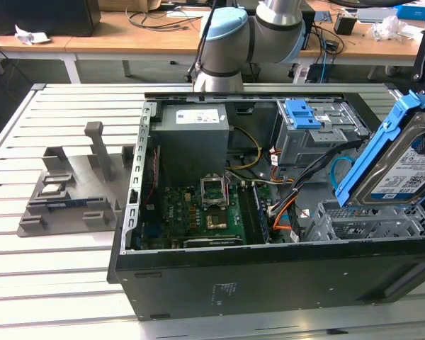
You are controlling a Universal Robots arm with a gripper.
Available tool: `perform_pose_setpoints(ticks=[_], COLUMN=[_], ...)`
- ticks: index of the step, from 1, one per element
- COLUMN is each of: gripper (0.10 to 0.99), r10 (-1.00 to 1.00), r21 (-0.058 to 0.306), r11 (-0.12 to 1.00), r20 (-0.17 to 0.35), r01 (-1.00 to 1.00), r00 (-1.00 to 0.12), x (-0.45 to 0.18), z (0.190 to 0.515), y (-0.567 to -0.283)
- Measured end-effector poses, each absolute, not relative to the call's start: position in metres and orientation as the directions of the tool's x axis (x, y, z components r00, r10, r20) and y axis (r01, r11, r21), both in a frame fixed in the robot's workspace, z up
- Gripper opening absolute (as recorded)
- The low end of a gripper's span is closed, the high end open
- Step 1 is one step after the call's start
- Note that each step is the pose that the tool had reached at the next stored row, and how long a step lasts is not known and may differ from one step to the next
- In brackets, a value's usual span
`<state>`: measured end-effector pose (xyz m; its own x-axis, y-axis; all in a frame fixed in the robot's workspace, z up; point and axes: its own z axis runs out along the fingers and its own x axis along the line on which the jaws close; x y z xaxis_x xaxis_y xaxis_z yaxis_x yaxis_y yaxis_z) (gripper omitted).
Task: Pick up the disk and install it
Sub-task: 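Pick up the disk, then insert the disk into the insertion slot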
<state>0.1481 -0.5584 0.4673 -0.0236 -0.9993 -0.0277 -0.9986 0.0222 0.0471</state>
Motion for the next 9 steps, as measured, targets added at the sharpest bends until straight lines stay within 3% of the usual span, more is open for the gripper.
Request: perform_pose_setpoints(ticks=[9], gripper=[0.365], r10=[-0.999], r21=[0.047], r11=[0.022], r20=[-0.028], r01=[-0.999], r00=[-0.024], x=[0.1481], z=[0.4672], y=[-0.5583])
